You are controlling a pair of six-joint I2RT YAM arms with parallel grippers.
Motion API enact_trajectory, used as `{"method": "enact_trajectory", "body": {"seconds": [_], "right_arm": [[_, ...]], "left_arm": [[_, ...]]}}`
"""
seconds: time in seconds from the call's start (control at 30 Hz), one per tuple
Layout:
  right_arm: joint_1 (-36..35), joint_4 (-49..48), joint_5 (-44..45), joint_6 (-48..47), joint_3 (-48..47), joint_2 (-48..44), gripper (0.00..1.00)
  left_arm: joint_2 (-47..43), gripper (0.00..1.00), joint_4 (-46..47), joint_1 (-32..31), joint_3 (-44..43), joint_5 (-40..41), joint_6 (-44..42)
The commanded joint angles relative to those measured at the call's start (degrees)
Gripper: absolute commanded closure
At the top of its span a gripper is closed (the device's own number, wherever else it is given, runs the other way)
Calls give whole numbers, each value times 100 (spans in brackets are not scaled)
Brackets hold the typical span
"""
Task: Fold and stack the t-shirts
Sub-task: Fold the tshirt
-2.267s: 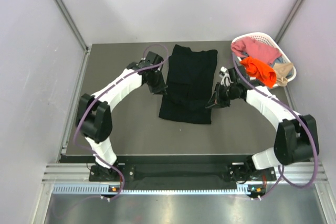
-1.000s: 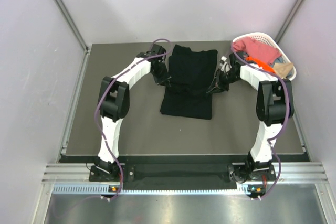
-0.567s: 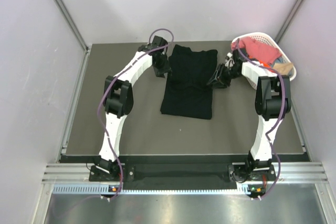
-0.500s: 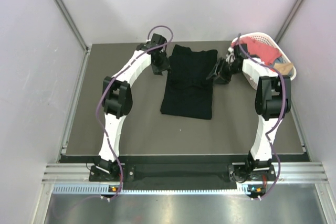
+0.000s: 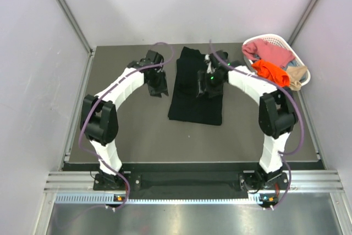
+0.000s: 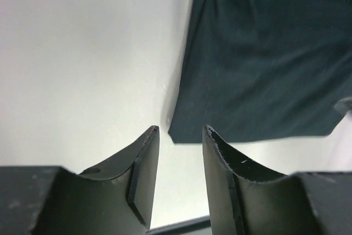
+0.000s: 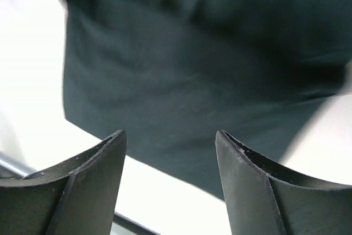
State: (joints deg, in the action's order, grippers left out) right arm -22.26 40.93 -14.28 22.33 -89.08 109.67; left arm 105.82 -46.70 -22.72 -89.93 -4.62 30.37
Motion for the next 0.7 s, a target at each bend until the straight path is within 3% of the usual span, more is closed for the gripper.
{"method": "enact_trajectory", "body": {"seconds": [0.0, 0.17, 0.67], "right_arm": [[-393, -32, 1198, 254, 92, -86, 35], [-446, -313, 1656, 650, 14, 238, 36], [-174, -50, 2685, -158, -2579, 2067, 35]], "left_arm": [[-377, 58, 275, -144, 379, -355, -84], [-738, 59, 240, -206, 845, -460, 4], [-1810, 59, -278, -215, 1215, -39, -84]]}}
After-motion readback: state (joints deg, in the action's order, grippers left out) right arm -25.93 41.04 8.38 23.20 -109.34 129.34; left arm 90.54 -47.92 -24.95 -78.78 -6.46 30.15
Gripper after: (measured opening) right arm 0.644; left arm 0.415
